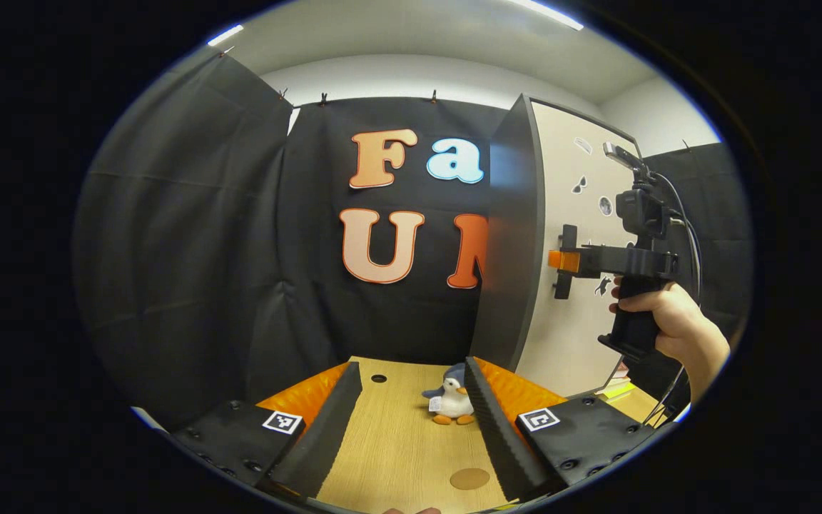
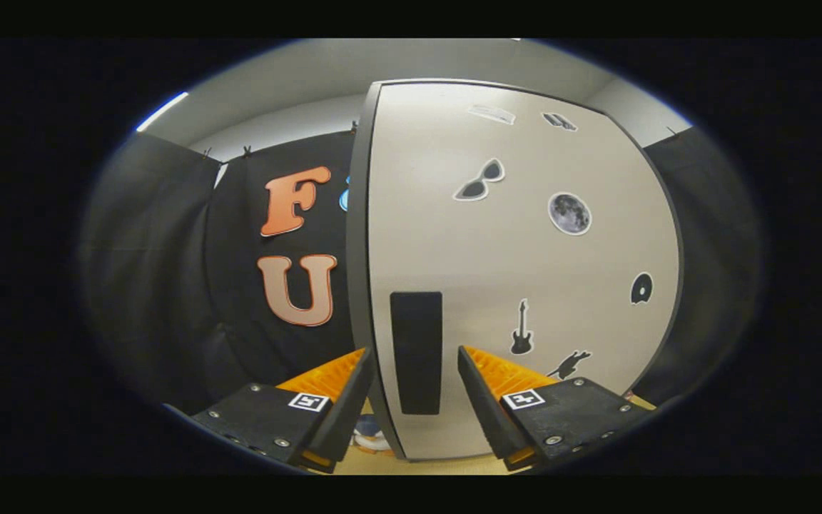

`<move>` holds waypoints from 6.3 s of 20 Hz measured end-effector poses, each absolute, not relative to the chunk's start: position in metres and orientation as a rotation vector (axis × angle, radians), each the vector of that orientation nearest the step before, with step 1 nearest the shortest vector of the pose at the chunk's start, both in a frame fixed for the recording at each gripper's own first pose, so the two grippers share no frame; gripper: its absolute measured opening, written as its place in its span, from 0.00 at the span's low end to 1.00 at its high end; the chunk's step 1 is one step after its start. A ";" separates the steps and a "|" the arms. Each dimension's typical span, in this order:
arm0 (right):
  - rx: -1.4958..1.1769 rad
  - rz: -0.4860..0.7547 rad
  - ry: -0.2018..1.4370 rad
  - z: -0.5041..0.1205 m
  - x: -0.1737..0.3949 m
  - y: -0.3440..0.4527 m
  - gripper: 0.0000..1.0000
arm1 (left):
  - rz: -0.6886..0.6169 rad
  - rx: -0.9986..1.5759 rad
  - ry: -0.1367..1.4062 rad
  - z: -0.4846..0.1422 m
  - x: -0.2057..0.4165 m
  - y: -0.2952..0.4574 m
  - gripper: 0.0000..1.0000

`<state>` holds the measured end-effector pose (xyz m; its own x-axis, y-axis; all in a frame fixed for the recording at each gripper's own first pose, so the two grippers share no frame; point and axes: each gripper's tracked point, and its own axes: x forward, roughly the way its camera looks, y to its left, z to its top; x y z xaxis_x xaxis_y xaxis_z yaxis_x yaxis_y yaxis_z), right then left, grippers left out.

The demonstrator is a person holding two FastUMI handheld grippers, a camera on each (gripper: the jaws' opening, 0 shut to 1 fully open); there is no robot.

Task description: Open the cabinet door with the right hand, grasp the bottle in the cabinet with the left hand and place it on the coaster, then close the cabinet door with the right hand.

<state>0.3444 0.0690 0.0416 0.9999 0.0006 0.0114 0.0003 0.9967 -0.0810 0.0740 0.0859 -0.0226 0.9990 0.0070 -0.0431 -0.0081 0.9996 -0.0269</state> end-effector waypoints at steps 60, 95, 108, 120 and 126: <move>0.006 -0.171 -0.014 0.046 0.200 -0.077 0.17 | -0.134 0.006 0.029 -0.006 -0.031 -0.137 0.95; -0.023 -0.250 -0.149 0.080 0.152 -0.088 0.12 | -0.301 -0.005 -0.006 -0.001 0.195 -0.279 0.95; -0.031 -0.226 -0.126 0.064 0.166 0.007 0.23 | -0.357 -0.009 -0.056 0.008 0.314 -0.313 0.94; -0.027 -0.224 -0.062 0.044 0.214 0.043 0.16 | -0.379 0.021 -0.067 0.000 0.372 -0.334 0.94; 0.002 -0.233 -0.021 0.028 0.231 0.040 0.16 | -0.383 0.036 -0.041 -0.010 0.392 -0.345 0.95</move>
<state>0.2306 0.0398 0.0284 0.9727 -0.2311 0.0209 0.2311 0.9729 0.0040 0.3923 -0.3450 -0.0102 0.9268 -0.3740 0.0333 0.3725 0.9270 0.0427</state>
